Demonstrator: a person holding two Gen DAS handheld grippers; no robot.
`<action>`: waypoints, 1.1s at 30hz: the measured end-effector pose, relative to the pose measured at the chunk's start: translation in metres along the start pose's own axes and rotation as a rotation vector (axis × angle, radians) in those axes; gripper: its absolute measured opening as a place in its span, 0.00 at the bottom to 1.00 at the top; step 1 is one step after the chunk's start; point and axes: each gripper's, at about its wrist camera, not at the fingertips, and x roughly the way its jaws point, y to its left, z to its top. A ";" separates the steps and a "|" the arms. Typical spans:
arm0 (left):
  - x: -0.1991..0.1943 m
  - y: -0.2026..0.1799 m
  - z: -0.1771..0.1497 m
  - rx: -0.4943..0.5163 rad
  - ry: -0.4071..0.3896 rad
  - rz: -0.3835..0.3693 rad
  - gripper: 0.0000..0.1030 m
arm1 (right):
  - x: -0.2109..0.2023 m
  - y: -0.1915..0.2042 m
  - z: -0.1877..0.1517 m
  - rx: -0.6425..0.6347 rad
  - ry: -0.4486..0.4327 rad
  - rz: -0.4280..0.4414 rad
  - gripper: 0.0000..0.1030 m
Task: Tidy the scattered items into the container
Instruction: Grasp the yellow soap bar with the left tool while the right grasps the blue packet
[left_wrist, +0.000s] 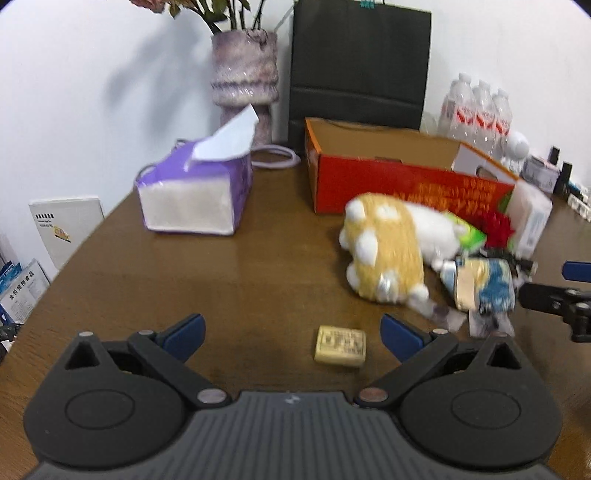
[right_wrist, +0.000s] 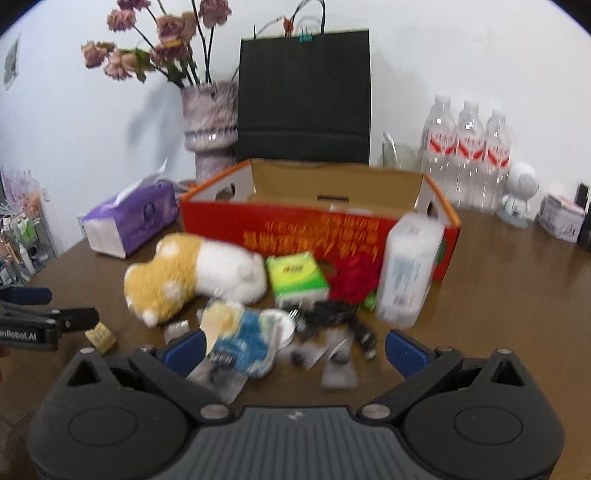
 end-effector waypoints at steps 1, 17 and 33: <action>0.002 -0.002 -0.002 0.008 0.006 -0.002 1.00 | 0.003 0.004 -0.003 0.009 0.004 -0.006 1.00; 0.012 -0.009 -0.008 0.061 -0.015 -0.043 0.30 | 0.052 0.049 0.003 -0.024 0.037 -0.086 0.89; 0.011 -0.004 -0.007 0.017 -0.028 -0.059 0.30 | 0.026 0.031 -0.002 -0.020 -0.035 -0.053 0.14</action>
